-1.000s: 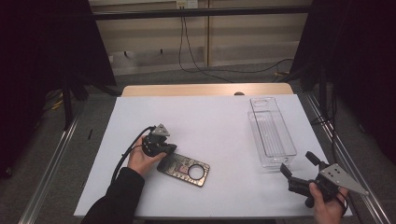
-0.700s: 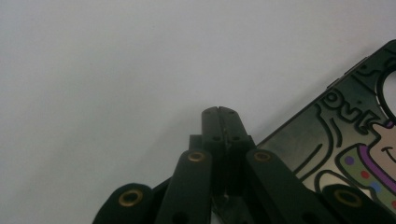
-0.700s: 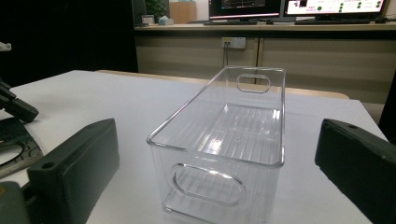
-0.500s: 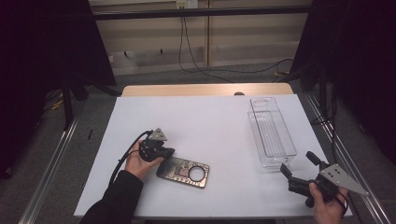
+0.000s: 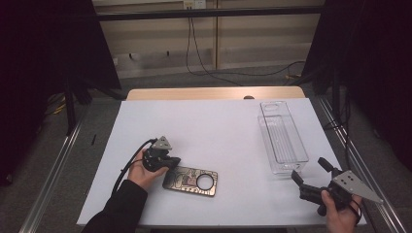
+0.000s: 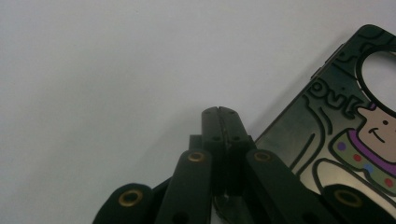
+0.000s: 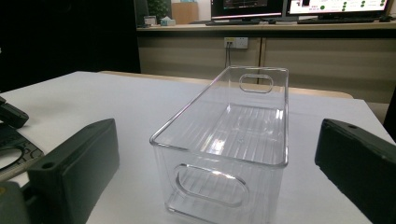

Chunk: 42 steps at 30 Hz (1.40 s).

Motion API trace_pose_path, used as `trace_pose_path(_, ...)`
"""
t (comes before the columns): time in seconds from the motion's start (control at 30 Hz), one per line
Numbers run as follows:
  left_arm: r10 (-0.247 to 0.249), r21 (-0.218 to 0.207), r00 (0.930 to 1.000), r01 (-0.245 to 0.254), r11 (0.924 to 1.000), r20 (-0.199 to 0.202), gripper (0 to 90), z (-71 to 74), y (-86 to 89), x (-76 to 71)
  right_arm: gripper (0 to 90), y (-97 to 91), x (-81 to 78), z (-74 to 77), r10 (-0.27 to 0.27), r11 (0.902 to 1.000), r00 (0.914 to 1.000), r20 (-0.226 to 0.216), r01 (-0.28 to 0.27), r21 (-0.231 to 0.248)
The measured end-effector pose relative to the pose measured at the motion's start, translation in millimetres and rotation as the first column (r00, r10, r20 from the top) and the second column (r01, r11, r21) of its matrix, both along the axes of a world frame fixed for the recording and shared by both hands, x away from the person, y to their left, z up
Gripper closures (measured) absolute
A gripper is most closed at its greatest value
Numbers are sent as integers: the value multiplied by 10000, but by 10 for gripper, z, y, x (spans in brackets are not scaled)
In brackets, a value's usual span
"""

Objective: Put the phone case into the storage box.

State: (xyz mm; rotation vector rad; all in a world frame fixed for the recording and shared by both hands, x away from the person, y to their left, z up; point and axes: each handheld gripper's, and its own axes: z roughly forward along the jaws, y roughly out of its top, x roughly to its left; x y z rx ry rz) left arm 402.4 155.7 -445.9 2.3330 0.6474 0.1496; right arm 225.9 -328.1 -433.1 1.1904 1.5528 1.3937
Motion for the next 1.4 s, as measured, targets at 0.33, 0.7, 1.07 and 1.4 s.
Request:
trace_pose_path(0.33, -228, 16, 9997, 228, 9997, 27, 900, 5, 4, -103, 0, -1, -2, 2, 44, 10000, 10000, 6, -44, -9)
trace_pose_path(0.7, -301, -35, 9995, 301, 9995, -30, 900, 9, 38, -210, 0, -3, -7, 3, 47, 10000, 10000, 2, -47, 27)
trace_pose_path(1.07, -381, -48, 9993, 380, 9993, -67, 900, 16, 58, -315, 0, -3, -9, 5, 32, 10000, 10000, 14, -32, 27)
trace_pose_path(1.4, -489, -41, 9987, 488, 9988, -139, 900, 28, 75, -408, 0, -2, -7, 4, 27, 10000, 10000, 15, -27, 11)
